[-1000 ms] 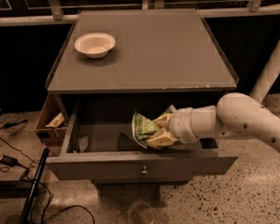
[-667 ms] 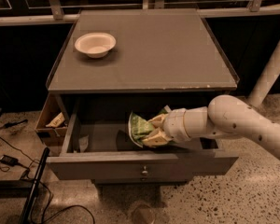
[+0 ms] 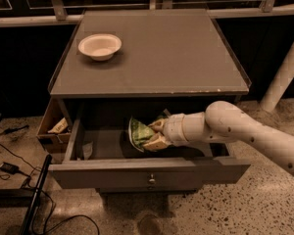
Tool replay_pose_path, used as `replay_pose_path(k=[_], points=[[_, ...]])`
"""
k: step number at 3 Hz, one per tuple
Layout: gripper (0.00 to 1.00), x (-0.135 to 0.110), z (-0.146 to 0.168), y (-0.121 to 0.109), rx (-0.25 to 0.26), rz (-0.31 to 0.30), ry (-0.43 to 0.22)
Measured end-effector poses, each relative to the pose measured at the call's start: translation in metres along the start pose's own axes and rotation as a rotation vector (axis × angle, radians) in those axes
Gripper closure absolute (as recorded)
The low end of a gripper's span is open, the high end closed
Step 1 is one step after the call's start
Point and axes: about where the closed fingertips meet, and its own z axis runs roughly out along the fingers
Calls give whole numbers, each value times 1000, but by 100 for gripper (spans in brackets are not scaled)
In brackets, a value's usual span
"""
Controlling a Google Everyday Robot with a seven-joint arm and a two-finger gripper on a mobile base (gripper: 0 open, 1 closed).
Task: Place green jalapeno chip bag into top drawer
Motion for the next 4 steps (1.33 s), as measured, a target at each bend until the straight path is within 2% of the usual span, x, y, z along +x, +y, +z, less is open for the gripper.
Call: replay_pose_path(k=[2, 4], points=[[100, 12, 33, -28, -3, -99, 2], [100, 35, 48, -38, 0, -102, 75]])
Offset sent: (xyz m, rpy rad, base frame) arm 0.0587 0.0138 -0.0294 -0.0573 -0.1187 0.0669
